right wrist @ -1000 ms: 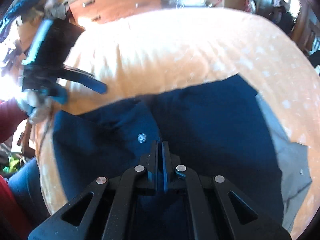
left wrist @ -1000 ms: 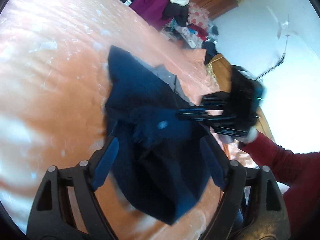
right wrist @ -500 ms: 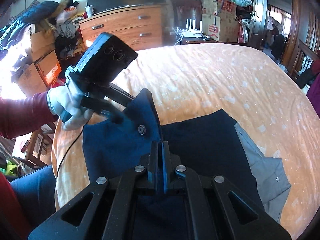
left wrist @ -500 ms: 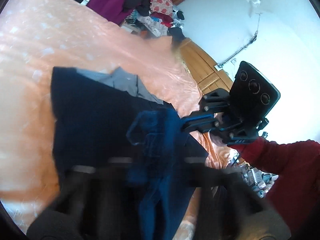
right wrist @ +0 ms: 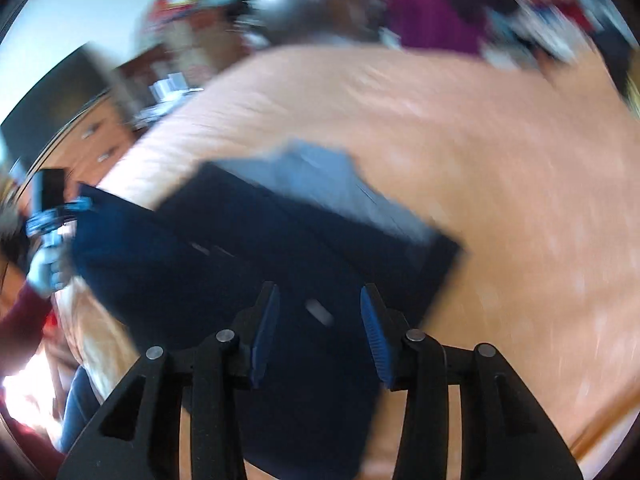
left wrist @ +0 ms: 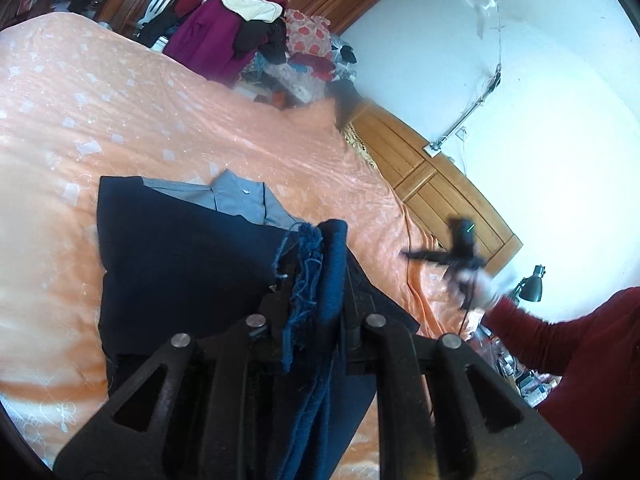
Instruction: Fold small clothes
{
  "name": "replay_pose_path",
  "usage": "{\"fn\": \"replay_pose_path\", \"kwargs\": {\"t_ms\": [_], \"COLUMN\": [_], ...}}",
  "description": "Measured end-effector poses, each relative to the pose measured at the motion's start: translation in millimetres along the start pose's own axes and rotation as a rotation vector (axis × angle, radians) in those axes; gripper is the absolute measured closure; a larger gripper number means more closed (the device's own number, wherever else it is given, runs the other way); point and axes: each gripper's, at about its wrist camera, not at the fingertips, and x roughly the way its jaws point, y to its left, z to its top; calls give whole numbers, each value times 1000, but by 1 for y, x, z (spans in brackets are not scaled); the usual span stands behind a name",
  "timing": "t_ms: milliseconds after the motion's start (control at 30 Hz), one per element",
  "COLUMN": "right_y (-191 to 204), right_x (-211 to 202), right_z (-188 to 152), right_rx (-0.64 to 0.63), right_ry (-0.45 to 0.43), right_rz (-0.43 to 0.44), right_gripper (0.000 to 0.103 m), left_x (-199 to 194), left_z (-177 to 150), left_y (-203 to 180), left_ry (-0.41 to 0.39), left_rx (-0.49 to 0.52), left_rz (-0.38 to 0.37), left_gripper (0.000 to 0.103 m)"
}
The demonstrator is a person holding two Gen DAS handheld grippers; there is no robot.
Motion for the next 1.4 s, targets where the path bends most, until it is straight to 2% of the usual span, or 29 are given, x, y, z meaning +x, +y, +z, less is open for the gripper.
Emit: {"fn": "replay_pose_path", "kwargs": {"t_ms": [33,67,133,200,300,400,467,500,533,633,767,867,967,1033,1133,1167,1233,1400], "right_y": [-19,-29,-39,-42,-43,-47,-48,-47,-44,-38,-36,-51,-81,-111,-136,-141,-153,-151], "right_x": [16,29,53,72,91,114,124,125,121,80,28,16,38,76,130,144,155,154], "right_z": [-17,-26,-36,-34,-25,-25,-27,-27,-26,-16,9,33,48,46,29,21,8,2], "right_rx": [48,69,97,100,84,80,89,84,74,73,75,95,168,252,321,327,382,375], "right_ry": [41,62,86,82,75,112,132,127,103,-48,-209,-268,-270,-211,-103,-77,-82,-93], "right_rz": [11,6,51,73,46,16,40,36,23,43,61,57,54,78,66,41,68,72], "right_gripper": [55,55,55,55,55,54,54,70,91,93,94,94,94,94,93,93,93,93], "left_x": [1,2,4,5,6,8,10,12,14,17,28,47,78,105,146,152,147,138], "left_z": [0,0,-1,0,1,1,1,2,4,17,60,88,108,106,84,75,73,73], "left_y": [-1,0,0,0,1,4,6,8,9,8,13,39,88,128,193,210,222,204], "left_ry": [1,5,21,31,36,44,49,55,64,85,87,101,152,211,318,339,292,325], "left_rx": [-3,-7,-12,-10,-17,-21,-24,-32,-45,-35,-3,-2,-50,-90,-182,-234,-278,-213], "left_rz": [6,17,45,63,82,92,101,115,127,185,198,221,234,286,369,343,287,308], "left_gripper": [88,88,88,88,88,88,88,88,88,88,88,88,88,88,87,86,86,83]}}
